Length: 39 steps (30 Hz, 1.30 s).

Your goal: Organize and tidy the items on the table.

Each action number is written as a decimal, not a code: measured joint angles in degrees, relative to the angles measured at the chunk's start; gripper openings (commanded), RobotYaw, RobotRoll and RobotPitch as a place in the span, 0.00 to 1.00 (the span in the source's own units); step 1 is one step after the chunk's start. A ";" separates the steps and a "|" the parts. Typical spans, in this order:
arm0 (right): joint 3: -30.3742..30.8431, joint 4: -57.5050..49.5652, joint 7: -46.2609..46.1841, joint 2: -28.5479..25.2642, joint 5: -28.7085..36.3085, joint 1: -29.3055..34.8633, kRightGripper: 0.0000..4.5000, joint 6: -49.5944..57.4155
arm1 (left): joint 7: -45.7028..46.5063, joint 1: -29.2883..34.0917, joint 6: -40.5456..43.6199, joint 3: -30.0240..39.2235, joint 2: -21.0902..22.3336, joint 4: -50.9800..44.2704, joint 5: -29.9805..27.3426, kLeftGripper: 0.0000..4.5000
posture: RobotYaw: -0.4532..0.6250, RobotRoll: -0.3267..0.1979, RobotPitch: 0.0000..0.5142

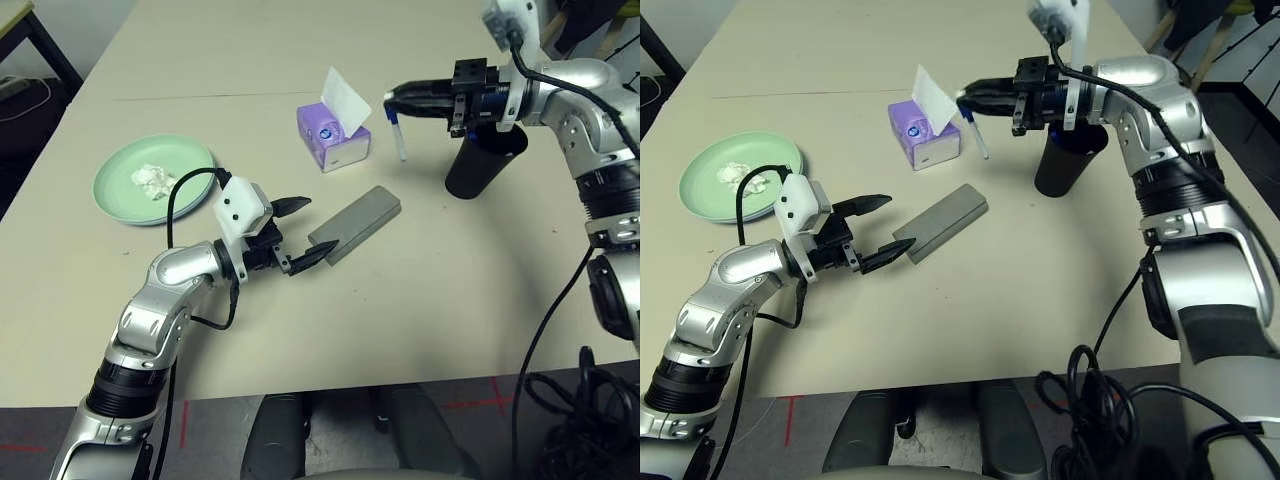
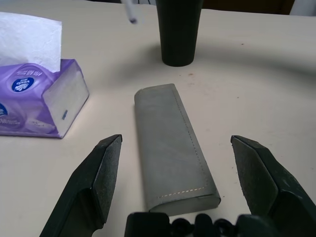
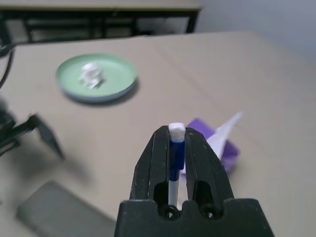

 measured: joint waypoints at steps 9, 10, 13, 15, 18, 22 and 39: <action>-8.37 -7.19 -12.58 2.00 -0.34 3.65 0.07 -2.78 | -1.30 -1.80 -1.58 -0.89 -1.02 2.68 0.77 1.00 | 0.35 0.62 0.24; -9.04 -8.20 -13.63 1.97 -0.33 3.80 0.07 -2.63 | -1.45 -1.82 -1.75 -0.91 -1.03 2.69 0.78 1.00 | 0.35 0.62 0.24; -10.45 -12.16 -15.16 1.30 0.11 5.29 0.07 -1.62 | -1.84 -1.88 -1.99 -0.99 -1.05 2.69 0.79 1.00 | 0.35 0.62 0.24; -10.84 -14.62 -15.66 0.90 0.25 6.41 0.07 -0.83 | -1.96 -1.89 -2.07 -1.00 -1.05 2.69 0.80 1.00 | 0.35 0.62 0.24; -12.36 -17.73 -16.76 -0.46 0.87 7.86 0.07 0.80 | -2.03 -1.88 -2.14 -1.04 -1.05 2.69 0.80 1.00 | 0.34 0.62 0.24; -14.73 -21.30 -18.05 -2.10 1.80 9.57 0.07 2.22 | -2.06 -1.87 -2.18 -1.07 -1.05 2.69 0.80 1.00 | 0.34 0.62 0.24; -16.78 -22.56 -22.29 -4.53 -0.70 19.02 0.07 3.16 | -2.70 -1.85 -2.27 -1.47 -1.13 2.69 0.79 1.00 | 0.33 0.62 0.26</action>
